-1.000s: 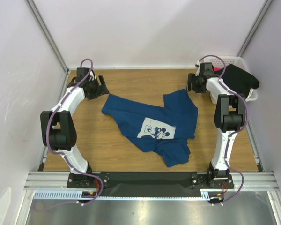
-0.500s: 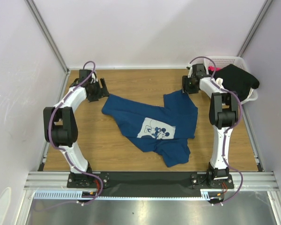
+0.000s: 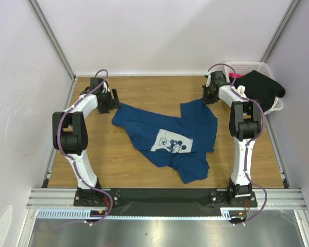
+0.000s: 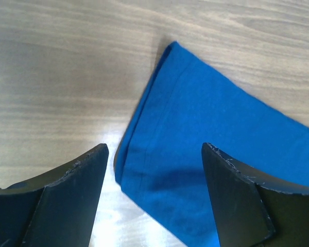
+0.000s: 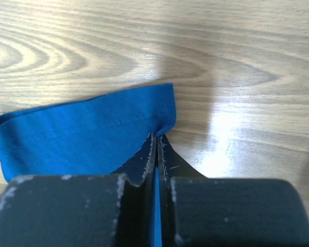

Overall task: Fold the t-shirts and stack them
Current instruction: Flatten the tshirt out

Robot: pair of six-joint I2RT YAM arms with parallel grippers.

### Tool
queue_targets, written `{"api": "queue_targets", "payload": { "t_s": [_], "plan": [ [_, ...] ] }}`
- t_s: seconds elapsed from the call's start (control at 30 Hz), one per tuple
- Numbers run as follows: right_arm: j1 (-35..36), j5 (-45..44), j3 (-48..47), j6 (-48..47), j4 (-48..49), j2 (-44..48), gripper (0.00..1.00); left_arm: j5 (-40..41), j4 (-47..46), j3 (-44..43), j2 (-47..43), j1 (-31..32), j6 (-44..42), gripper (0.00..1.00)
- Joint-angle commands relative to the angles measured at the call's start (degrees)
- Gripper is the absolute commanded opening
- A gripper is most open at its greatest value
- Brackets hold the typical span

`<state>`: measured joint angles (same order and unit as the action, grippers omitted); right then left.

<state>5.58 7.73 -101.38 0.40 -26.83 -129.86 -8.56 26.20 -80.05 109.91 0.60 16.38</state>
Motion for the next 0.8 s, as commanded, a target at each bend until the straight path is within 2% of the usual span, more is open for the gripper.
{"api": "queue_targets", "payload": {
  "t_s": [0.0, 0.17, 0.3, 0.33, 0.4, 0.43, 0.53, 0.57, 0.77],
  "plan": [
    [0.83, -1.39, -1.45, -0.14, -1.65, 0.04, 0.0, -0.32, -1.06, -3.88, 1.53, -0.25, -1.79, 0.79],
    [2.41, -0.7, -5.92, -0.23, -1.73, 0.23, 0.0, -0.23, -1.41, -5.55, 3.73, 1.33, -2.06, 0.8],
    [4.43, 2.21, -12.16, 0.04, -2.17, -3.54, 0.01, -0.93, -1.76, -6.26, 4.87, 1.51, -1.18, 0.79],
    [4.96, 1.68, -15.56, -0.23, -3.13, -4.77, 0.05, -1.02, -1.85, -6.26, 4.96, 1.51, -1.0, 0.79],
    [5.84, 0.01, -18.75, -0.32, -5.68, -6.71, 0.28, -1.2, -1.76, -6.26, 5.05, 1.51, -1.09, 0.79],
    [5.84, -0.17, -19.89, -0.23, -7.6, -7.59, 0.46, -1.11, -1.5, -6.26, 5.05, 1.51, -1.26, 0.79],
    [4.35, -0.35, -18.5, 1.87, -8.94, -5.5, 0.7, -0.67, -1.32, -6.17, 4.53, 1.51, -1.88, 0.79],
    [3.3, -0.43, -17.02, 2.49, -9.38, -4.44, 0.75, -0.32, -1.24, -6.17, 4.35, 1.51, -1.97, 0.79],
    [-0.74, -1.49, -5.09, 5.74, -9.3, 6.35, 0.74, 0.47, -0.53, -6.35, 4.26, 1.51, -2.41, 0.79]
  ]
}}
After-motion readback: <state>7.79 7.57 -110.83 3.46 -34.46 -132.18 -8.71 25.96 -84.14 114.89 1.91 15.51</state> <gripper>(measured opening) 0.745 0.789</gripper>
